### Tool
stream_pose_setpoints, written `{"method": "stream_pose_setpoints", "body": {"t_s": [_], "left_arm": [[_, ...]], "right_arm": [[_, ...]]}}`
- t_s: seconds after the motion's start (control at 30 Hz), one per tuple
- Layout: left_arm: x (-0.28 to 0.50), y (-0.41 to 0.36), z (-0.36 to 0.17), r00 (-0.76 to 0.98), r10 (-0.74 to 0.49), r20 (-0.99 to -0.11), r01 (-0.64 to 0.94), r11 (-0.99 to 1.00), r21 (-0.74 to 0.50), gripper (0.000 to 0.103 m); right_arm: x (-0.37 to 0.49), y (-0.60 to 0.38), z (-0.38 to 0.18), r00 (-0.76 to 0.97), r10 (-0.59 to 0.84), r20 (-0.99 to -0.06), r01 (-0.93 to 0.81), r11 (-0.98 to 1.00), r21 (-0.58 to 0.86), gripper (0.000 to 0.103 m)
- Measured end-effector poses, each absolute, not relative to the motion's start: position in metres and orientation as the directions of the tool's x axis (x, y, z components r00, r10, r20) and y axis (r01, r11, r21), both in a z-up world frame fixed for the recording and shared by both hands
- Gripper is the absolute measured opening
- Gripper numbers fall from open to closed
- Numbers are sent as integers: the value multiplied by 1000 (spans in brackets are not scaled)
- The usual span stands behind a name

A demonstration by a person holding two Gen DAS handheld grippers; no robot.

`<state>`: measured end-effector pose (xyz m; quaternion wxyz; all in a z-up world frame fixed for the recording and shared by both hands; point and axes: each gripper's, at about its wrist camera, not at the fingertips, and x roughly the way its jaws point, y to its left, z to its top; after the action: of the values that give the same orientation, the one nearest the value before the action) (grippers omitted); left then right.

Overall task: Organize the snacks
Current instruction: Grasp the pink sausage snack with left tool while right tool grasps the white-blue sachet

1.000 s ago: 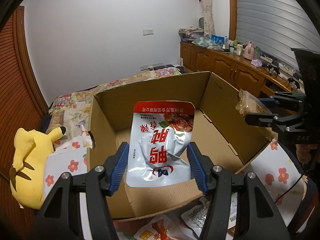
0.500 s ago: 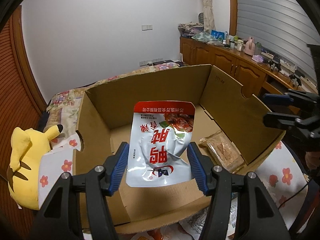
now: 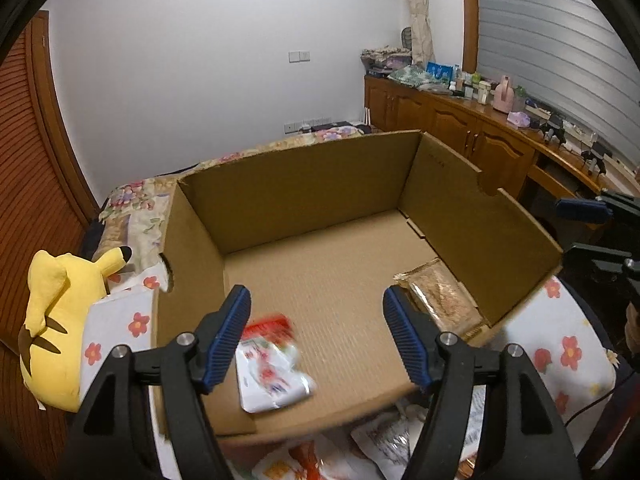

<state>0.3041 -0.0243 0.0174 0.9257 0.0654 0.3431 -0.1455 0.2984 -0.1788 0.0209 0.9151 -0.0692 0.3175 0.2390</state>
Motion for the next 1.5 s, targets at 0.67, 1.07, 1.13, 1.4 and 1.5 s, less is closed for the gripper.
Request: {"method": "stream_pose_setpoints", "body": {"t_s": [0.67, 1.07, 1.13, 1.4, 1.5], "left_arm": [[168, -5, 5, 737, -279, -615, 352, 936, -2, 79], [127, -17, -43, 697, -277, -661, 348, 937, -26, 80], [121, -21, -51, 689, -283, -668, 349, 937, -37, 80], [104, -31, -74, 656, -300, -693, 352, 933, -72, 80], [100, -33, -77, 653, -304, -694, 351, 933, -78, 80]], "right_arm": [[202, -185, -1, 678, 405, -614, -457, 886, 80, 69], [187, -190, -50, 645, 375, -666, -425, 900, 95, 69], [185, -192, -57, 643, 367, -672, -417, 904, 94, 69], [176, -195, -80, 634, 344, -692, -381, 918, 107, 69], [172, -195, -84, 633, 349, -691, -370, 921, 126, 69]]}}
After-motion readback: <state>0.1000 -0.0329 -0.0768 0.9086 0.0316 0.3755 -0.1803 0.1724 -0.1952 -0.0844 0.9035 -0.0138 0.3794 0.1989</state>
